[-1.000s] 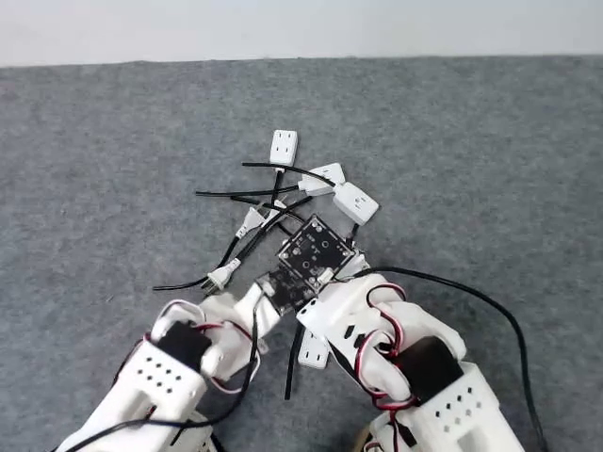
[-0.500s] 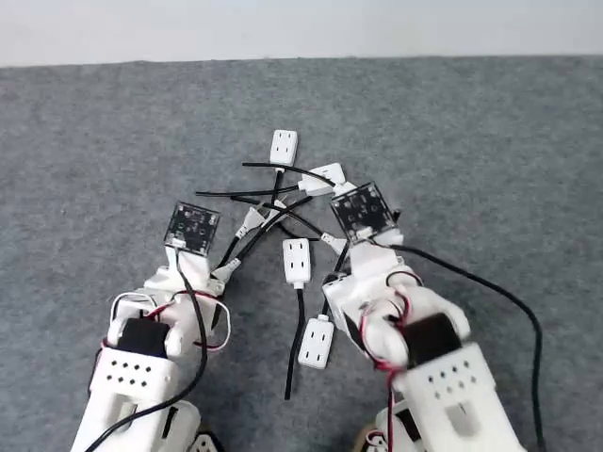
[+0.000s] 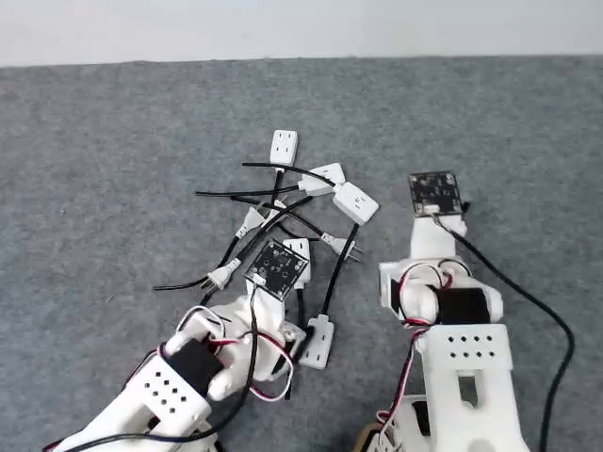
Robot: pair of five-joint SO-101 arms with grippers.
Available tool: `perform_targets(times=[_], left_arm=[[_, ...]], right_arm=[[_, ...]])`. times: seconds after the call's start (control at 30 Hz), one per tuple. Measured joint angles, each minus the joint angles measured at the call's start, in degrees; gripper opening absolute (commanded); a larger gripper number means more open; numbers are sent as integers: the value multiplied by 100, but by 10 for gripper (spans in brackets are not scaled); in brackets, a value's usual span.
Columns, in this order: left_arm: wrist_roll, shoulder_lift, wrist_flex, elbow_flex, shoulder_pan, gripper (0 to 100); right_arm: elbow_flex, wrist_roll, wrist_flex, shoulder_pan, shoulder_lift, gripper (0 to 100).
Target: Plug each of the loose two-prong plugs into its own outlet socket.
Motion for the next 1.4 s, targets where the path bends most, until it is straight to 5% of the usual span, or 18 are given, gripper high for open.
perform_targets(times=[0.23, 0.73, 1.27, 1.4], left_arm=[[343, 343, -255, 0, 545, 207], [677, 4668, -220, -2382, 651, 140], [202, 4958, 413, -2804, 747, 145], [149, 4967, 431, -2787, 756, 222]], right_arm=[[53, 0, -70, 132, 0, 8], [53, 0, -70, 167, 0, 8], [53, 70, -70, 158, 0, 11], [53, 70, -70, 158, 0, 11]])
